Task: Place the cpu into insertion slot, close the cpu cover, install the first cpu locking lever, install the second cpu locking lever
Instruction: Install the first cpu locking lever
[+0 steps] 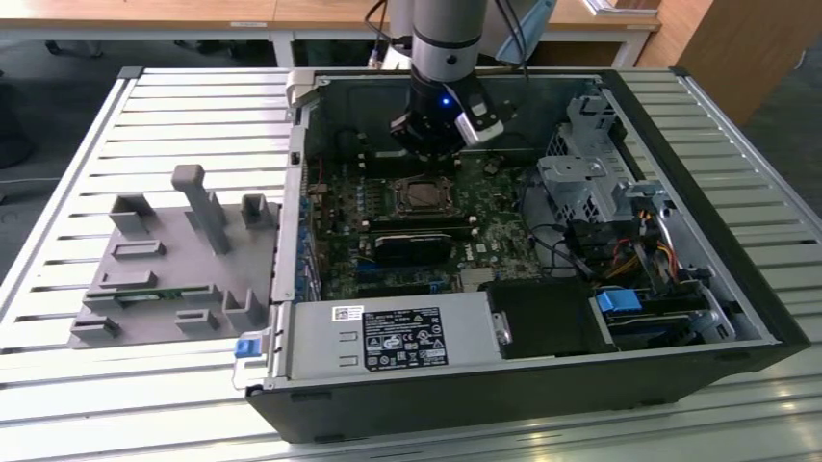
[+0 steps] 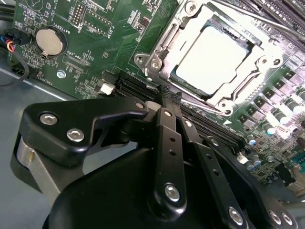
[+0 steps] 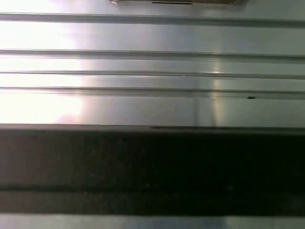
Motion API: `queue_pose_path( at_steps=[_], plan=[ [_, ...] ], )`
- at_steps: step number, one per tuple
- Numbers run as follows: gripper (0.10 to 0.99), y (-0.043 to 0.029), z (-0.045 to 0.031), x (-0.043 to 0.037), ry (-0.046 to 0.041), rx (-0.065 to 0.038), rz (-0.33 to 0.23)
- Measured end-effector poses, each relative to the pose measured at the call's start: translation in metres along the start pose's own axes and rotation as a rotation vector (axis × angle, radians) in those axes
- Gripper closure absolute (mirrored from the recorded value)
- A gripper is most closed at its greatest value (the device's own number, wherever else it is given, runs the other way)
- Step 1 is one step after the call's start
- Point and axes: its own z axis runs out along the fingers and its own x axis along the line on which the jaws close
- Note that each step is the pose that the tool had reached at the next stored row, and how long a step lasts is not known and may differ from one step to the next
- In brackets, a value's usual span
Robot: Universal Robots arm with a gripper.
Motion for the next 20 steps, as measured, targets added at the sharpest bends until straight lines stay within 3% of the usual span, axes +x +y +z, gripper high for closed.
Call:
queue_pose_path(
  at_steps=[6, 20],
  plan=[
    [0.980, 0.0003, 0.0033, -0.0002, 0.0000, 0.012, 0.000],
    [0.980, 0.0002, 0.0080, -0.0005, 0.0001, 0.026, -0.001]
  ],
)
